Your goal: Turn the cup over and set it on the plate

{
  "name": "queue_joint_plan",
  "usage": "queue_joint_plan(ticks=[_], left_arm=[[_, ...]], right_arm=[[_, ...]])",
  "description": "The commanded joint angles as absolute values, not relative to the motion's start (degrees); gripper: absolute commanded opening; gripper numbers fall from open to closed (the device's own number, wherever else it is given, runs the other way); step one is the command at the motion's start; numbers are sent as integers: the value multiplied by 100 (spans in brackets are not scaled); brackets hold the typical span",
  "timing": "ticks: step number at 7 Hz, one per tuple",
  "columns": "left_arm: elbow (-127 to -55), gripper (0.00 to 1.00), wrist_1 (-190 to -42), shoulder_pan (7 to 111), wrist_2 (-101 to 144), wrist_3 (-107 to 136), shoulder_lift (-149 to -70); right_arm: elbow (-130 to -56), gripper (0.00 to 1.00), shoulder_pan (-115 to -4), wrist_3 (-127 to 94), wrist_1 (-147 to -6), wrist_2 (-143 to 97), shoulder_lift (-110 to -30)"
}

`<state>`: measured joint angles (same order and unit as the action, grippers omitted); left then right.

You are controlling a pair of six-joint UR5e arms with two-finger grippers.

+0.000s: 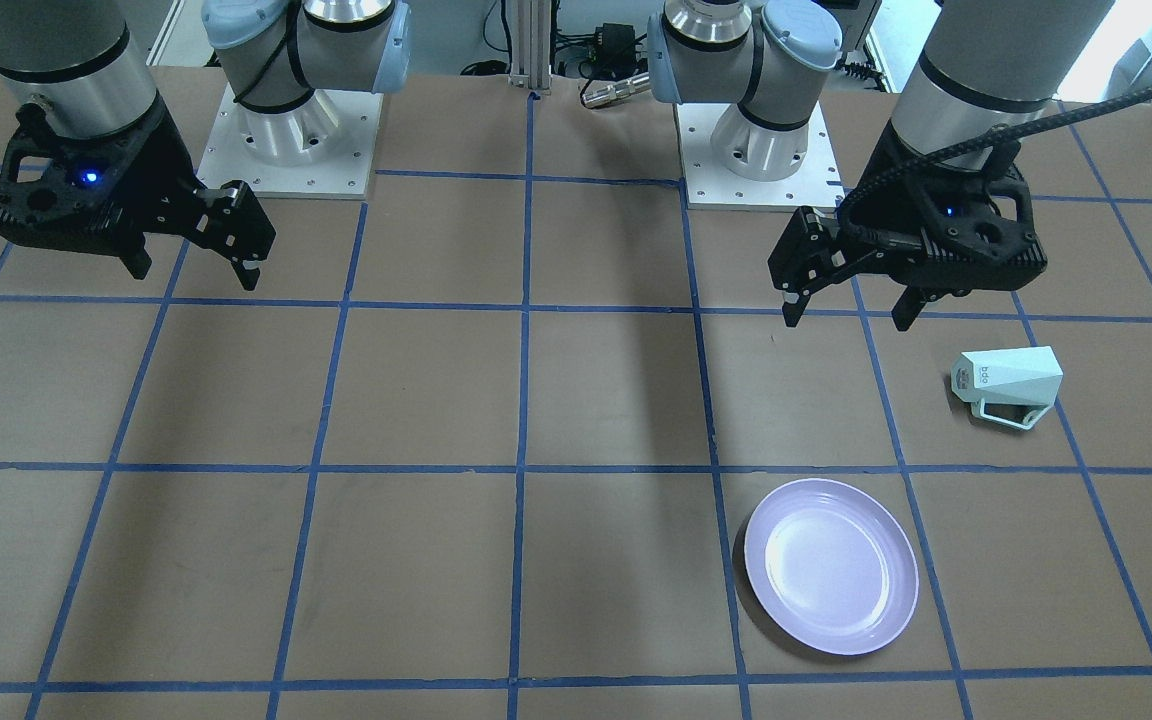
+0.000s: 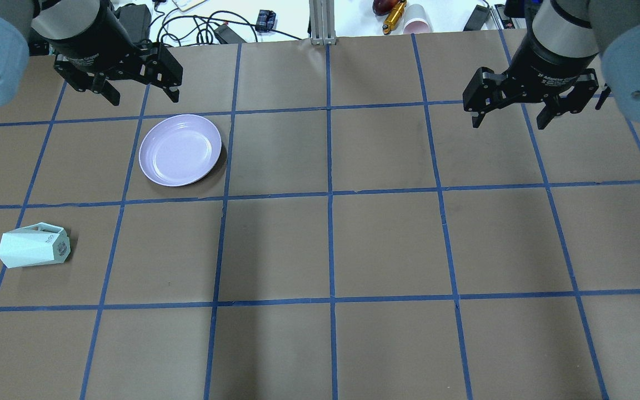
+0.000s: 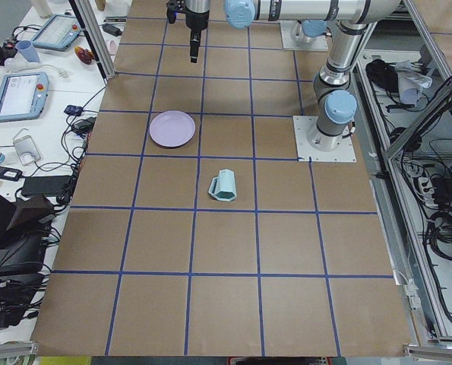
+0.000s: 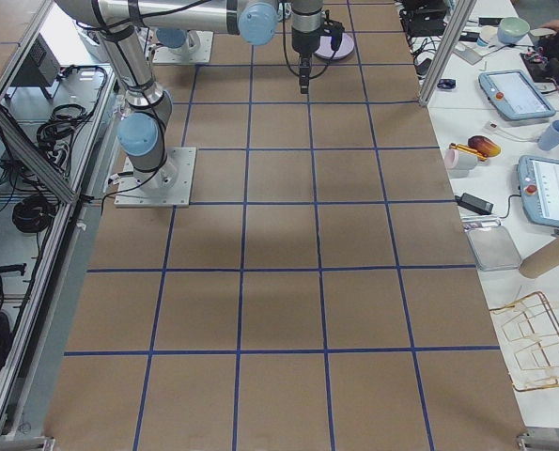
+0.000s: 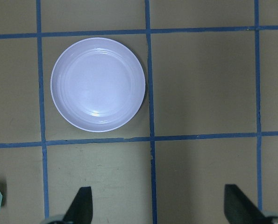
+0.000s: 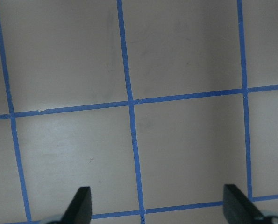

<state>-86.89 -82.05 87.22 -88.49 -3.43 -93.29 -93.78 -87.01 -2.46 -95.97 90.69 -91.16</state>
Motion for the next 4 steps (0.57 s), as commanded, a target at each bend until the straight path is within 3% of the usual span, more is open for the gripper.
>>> queue_joint_plan(ticks=[1,4], left_arm=[[-8710,100,-8209,8719,-8842,-343,-9325],[-8745,100,-8191,8719,-8780,-343,-9308]], right_arm=[[-9378,100,-8701,-246,-9598,9070,-9114],[-9378,100,-8701,-246,-9598,9070,-9123]])
